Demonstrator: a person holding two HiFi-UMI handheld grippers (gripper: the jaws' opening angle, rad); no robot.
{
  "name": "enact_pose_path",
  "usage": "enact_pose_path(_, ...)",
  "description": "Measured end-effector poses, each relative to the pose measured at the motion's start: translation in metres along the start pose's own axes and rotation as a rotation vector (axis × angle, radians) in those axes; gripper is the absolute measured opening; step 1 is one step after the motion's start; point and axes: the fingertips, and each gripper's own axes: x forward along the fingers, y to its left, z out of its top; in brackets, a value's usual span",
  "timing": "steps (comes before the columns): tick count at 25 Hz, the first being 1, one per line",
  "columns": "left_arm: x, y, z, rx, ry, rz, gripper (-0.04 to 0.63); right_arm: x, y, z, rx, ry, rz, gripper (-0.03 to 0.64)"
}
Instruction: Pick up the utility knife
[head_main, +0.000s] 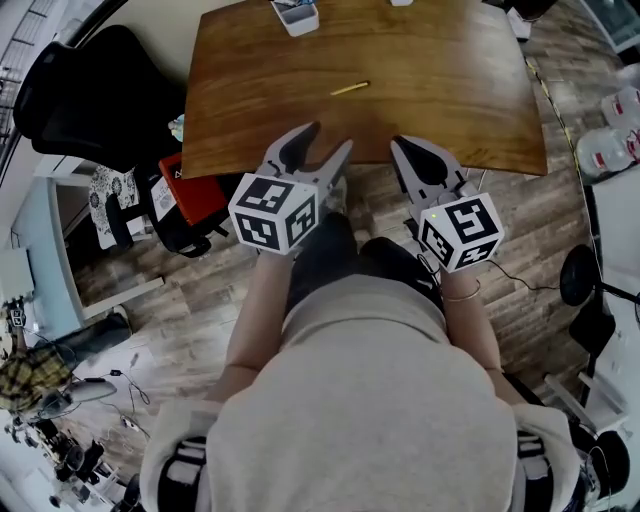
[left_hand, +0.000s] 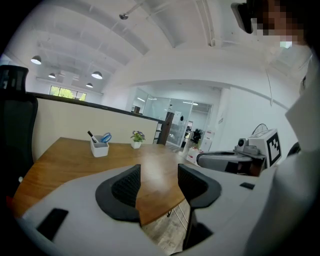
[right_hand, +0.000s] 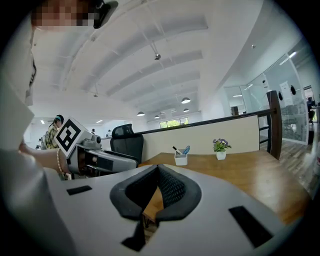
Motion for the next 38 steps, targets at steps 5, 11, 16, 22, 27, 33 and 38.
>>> enact_pose_path(5, 0.030, 0.023, 0.015, 0.007, 0.008, -0.033, 0.233, 0.027, -0.019, 0.007, -0.001, 0.005, -0.022, 0.012)
enact_pose_path(11, 0.066, 0.045, 0.035, 0.028, 0.021, -0.090, 0.232, 0.059, -0.044, 0.016, 0.004, 0.006, -0.064, 0.012)
enact_pose_path(16, 0.091, 0.069, 0.053, 0.056, 0.027, -0.141, 0.230, 0.086, -0.062, 0.023, 0.012, -0.007, -0.120, 0.012)
enact_pose_path(22, 0.116, 0.083, 0.072, 0.104, 0.054, -0.218, 0.230, 0.107, -0.081, 0.034, 0.020, -0.018, -0.190, 0.012)
enact_pose_path(27, 0.130, 0.093, 0.079, 0.123, 0.065, -0.262, 0.227, 0.122, -0.091, 0.037, 0.027, -0.019, -0.230, 0.012)
enact_pose_path(33, 0.134, 0.100, 0.072, 0.136, 0.102, -0.305, 0.227, 0.132, -0.092, 0.032, 0.044, -0.007, -0.262, 0.012)
enact_pose_path(38, 0.143, 0.105, 0.065, 0.127, 0.123, -0.316, 0.227, 0.138, -0.098, 0.028, 0.052, 0.009, -0.275, 0.012)
